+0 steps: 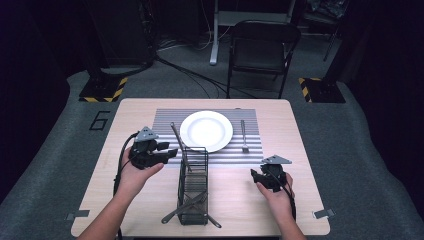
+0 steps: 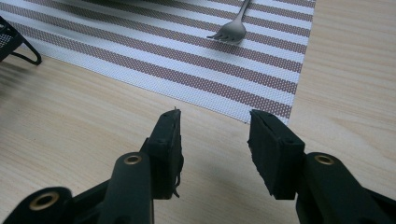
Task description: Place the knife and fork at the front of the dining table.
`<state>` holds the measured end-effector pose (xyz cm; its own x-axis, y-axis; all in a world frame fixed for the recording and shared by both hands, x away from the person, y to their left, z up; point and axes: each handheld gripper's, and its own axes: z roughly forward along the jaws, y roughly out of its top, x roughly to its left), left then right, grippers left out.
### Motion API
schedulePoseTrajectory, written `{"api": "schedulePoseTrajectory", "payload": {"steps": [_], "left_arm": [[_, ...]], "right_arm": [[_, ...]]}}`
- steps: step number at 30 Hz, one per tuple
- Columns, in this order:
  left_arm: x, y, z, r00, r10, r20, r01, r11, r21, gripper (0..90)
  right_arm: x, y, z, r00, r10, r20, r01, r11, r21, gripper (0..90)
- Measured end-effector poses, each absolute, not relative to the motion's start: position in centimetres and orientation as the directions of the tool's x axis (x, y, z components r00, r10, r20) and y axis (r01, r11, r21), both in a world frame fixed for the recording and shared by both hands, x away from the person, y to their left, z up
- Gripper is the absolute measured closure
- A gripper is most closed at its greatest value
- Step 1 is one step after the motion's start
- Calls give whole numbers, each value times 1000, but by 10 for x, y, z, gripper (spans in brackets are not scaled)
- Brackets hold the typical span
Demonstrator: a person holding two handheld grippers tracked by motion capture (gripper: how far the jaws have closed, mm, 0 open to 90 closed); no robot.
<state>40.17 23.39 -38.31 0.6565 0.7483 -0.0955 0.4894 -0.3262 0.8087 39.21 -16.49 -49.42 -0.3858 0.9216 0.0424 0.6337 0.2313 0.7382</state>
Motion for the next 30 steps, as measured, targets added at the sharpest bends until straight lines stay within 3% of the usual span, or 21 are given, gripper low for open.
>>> {"api": "schedulePoseTrajectory", "payload": {"steps": [20, 30], "left_arm": [[418, 204, -392, 672, 734, -99, 489, -339, 804, 563], [419, 199, -398, 663, 745, -69, 470, -343, 813, 667]], "right_arm": [[394, -169, -496, -383, 922, 57, 641, 221, 735, 536], [395, -169, -497, -380, 922, 71, 651, 212, 729, 529]]}}
